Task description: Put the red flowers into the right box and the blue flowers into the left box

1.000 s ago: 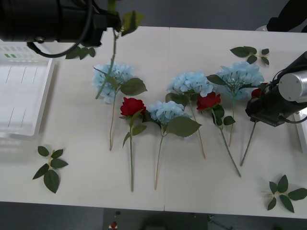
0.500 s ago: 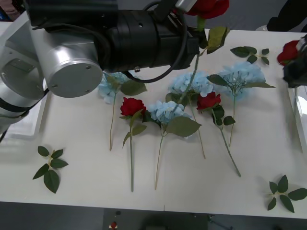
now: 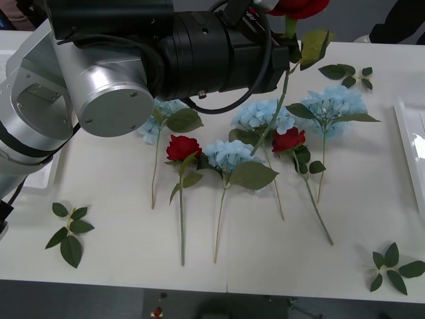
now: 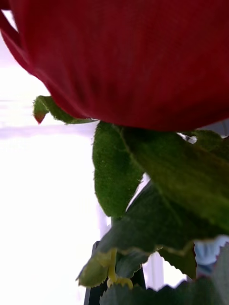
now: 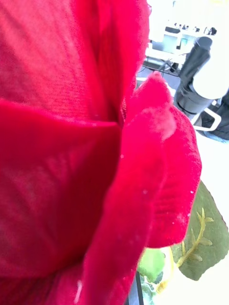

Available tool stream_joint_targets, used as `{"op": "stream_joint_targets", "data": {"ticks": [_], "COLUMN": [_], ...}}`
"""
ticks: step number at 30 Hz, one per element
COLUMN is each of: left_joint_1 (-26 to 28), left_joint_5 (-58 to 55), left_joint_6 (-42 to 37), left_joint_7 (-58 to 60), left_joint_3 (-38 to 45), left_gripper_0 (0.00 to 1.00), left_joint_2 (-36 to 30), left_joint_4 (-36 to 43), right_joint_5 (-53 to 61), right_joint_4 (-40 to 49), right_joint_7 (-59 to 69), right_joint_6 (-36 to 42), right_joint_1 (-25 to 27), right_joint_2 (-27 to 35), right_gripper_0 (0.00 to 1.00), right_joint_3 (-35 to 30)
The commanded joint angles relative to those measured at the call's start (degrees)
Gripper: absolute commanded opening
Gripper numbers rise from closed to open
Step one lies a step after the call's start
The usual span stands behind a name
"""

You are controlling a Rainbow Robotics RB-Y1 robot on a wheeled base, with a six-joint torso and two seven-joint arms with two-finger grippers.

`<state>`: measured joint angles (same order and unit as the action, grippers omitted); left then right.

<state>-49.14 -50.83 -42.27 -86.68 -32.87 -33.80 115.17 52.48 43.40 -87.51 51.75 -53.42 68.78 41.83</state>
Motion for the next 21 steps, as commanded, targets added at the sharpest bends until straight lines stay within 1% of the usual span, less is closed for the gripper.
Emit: {"op": "stream_joint_targets", "data": {"ticks": [1, 4, 8, 9, 10, 12, 13, 14, 17, 21], "left_joint_1": [-2.4, -2.4, -2.4, -2.4, -2.4, -2.4, -2.4, -2.4, -2.4, -2.4], "left_joint_5": [0.3, 0.3, 0.3, 0.3, 0.3, 0.3, 0.3, 0.3, 0.3, 0.3], "left_joint_6": [0.5, 0.5, 0.5, 0.5, 0.5, 0.5, 0.5, 0.5, 0.5, 0.5], "left_joint_7": [2.5, 2.5, 2.5, 2.5, 2.5, 2.5, 2.5, 2.5, 2.5, 2.5], "left_joint_3": [1.3, 1.3, 1.3, 1.3, 1.3, 1.3, 1.3, 1.3, 1.3, 1.3], "left_gripper_0": [0.00, 0.00, 0.00, 0.00, 0.00, 0.00, 0.00, 0.00, 0.00, 0.00], "left_joint_2": [-0.2, -0.2, -0.2, -0.2, -0.2, -0.2, -0.2, -0.2, -0.2, -0.2], "left_joint_4": [0.5, 0.5, 0.5, 0.5, 0.5, 0.5, 0.5, 0.5, 0.5, 0.5], "right_joint_5": [0.5, 1.0, 1.0, 1.1, 1.7, 3.6, 5.1, 7.1, 12.1, 21.6], "right_joint_4": [-1.1, -2.3, -2.7, -2.6, -2.7, -2.7, -2.7, -2.6, -2.1, 2.5], "right_joint_7": [-1.2, -0.8, -1.2, -1.2, -1.4, -2.0, -3.0, -4.9, -9.4, -17.3], "right_joint_6": [-5.3, -6.0, -5.4, -5.5, -5.5, -5.5, -5.5, -5.5, -5.3, -2.1], "right_joint_1": [2.6, 2.6, 2.6, 2.6, 2.6, 2.6, 2.6, 2.7, 2.6, 2.7], "right_joint_2": [-0.1, -0.5, -1.0, -1.0, -1.0, -1.0, -0.8, -0.8, 0.2, 3.3], "right_gripper_0": [0.00, 0.00, 0.00, 0.09, 0.37, 0.64, 0.74, 0.78, 0.86, 0.89], "right_joint_3": [4.3, 5.8, 5.9, 5.9, 5.9, 5.8, 5.9, 5.9, 5.9, 5.7]}}
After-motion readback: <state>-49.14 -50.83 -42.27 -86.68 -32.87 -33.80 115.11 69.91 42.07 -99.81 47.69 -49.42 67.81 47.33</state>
